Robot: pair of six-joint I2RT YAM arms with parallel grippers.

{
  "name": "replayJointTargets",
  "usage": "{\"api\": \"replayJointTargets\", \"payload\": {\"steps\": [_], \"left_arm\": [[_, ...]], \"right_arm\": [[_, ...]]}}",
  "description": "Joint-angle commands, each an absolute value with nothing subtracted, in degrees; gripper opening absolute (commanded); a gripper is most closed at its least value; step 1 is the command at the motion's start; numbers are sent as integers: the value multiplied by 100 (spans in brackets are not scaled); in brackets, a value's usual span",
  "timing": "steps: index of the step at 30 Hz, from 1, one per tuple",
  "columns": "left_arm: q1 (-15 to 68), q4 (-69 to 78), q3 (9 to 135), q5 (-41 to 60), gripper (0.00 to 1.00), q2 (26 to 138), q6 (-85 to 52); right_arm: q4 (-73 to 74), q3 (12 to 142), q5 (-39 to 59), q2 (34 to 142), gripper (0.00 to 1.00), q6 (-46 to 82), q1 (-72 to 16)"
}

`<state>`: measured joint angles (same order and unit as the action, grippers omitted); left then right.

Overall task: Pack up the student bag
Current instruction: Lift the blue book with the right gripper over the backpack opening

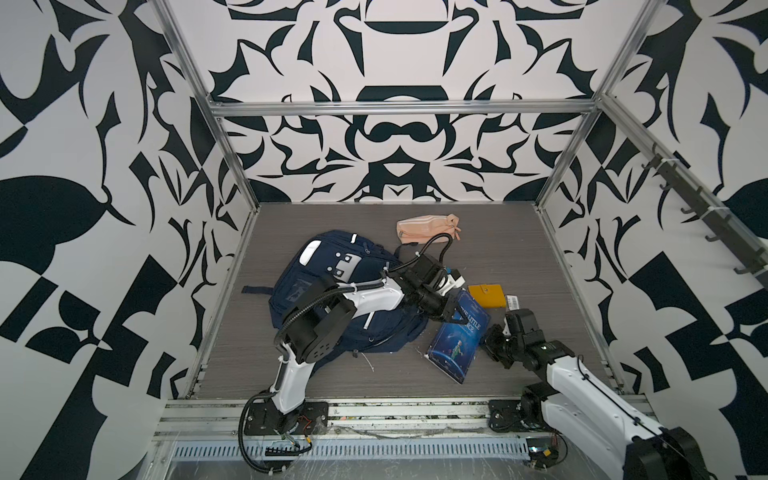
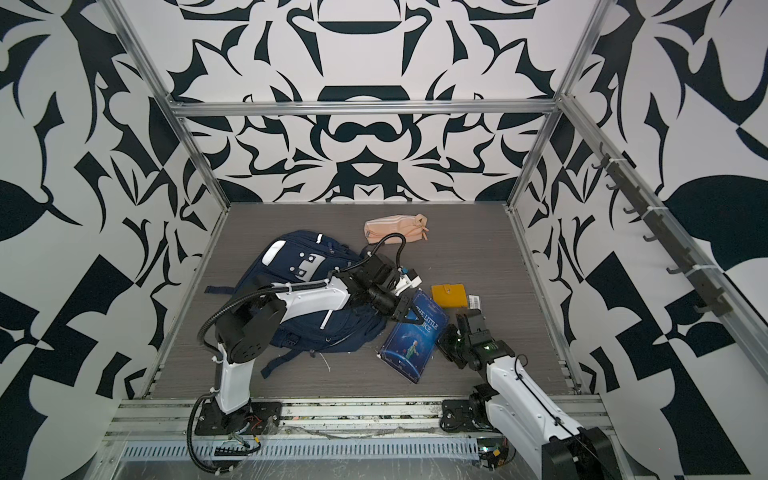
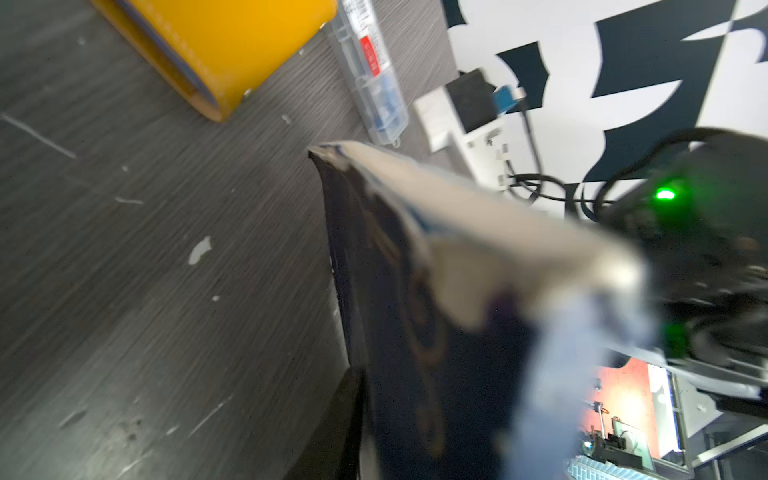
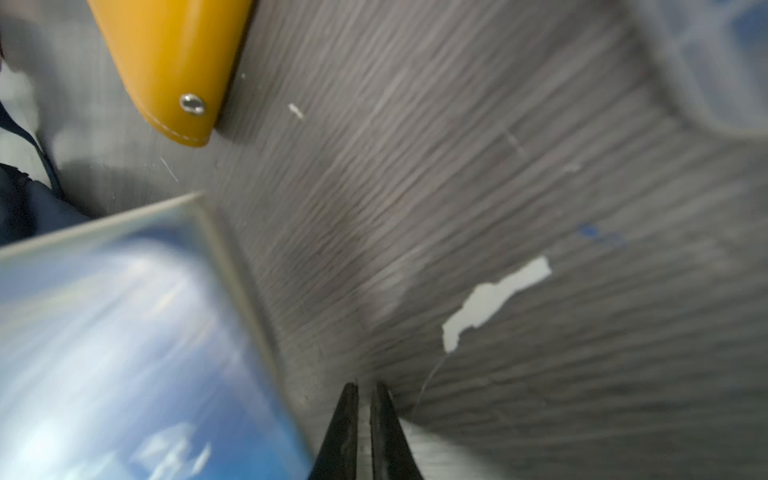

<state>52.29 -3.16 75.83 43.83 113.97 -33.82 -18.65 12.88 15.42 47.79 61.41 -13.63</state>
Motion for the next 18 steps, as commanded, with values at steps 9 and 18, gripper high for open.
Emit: {"api": "replayJointTargets", "payload": {"steps": [9, 18], "left_arm": [[4548, -2024, 7993, 4421, 0, 10641, -2071], [4008, -4380, 8379, 5269, 0, 9817, 166]], "right_arm": [[-3207, 2590, 1479, 3512, 39, 4485, -1405], [-3411, 4891, 2988, 4791, 94, 2258, -1405]]}}
